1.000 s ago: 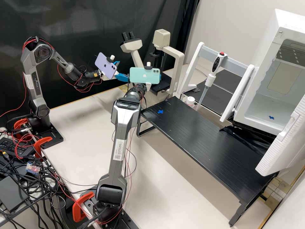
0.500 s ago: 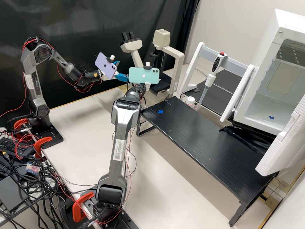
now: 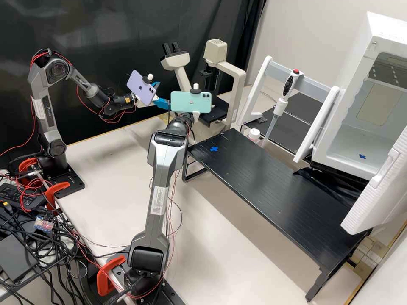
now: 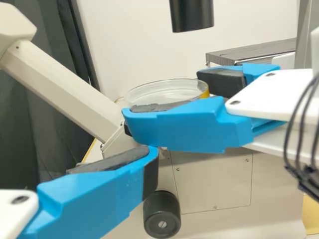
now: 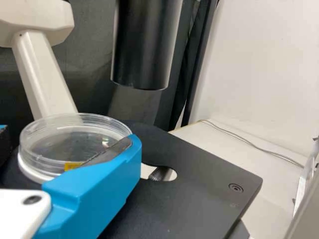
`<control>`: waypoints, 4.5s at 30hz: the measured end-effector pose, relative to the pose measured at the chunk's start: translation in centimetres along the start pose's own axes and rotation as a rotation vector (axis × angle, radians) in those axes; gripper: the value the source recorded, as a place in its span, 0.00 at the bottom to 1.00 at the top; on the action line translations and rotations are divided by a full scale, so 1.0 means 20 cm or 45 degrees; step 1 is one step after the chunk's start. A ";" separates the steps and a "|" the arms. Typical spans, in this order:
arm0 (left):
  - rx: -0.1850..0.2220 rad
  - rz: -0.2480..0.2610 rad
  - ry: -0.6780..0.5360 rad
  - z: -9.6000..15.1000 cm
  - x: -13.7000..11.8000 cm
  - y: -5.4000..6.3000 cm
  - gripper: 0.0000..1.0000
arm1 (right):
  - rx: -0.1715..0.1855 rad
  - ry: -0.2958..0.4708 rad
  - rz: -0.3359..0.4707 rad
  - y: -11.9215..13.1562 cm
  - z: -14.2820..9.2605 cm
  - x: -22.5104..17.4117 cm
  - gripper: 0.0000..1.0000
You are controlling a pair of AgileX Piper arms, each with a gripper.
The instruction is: Move the petri dish to the bench
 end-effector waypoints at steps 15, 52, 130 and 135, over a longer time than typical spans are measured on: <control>0.002 -0.009 0.000 0.00 0.00 0.00 1.00 | -0.043 0.020 0.045 -0.02 0.01 -0.07 1.00; -0.003 -0.005 0.004 0.00 0.00 0.00 1.00 | 0.022 -0.116 0.108 -0.01 -0.11 -0.01 1.00; -0.003 -0.018 0.007 0.00 0.00 -0.01 1.00 | -0.058 -0.074 0.075 -0.12 -0.11 -0.08 0.00; 0.005 -0.025 -0.001 0.00 0.00 -0.01 1.00 | -0.083 -0.055 0.088 -0.12 -0.06 -0.14 0.00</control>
